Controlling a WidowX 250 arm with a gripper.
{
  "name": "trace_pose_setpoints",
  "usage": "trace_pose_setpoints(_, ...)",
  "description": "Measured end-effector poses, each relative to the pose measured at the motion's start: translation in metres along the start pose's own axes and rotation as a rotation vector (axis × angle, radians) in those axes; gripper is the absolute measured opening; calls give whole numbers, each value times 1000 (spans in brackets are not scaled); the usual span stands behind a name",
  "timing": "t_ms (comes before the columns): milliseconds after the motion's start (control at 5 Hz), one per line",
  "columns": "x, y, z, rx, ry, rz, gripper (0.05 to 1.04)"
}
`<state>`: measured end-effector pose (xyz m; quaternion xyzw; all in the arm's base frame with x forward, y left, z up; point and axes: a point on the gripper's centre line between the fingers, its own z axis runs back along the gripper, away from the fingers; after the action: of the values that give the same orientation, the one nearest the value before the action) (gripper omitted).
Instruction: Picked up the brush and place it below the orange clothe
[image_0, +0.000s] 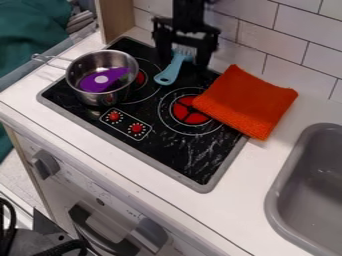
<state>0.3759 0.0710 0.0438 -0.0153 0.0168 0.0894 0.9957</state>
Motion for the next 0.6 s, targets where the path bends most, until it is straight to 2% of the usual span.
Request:
trace_pose_setpoints(200,7,2,-2,10,-17,6,999)
trace_pose_setpoints(400,9,4,-2,25,-32,3,945)
trace_pose_setpoints(600,7,5,-3,30,-47,10,661)
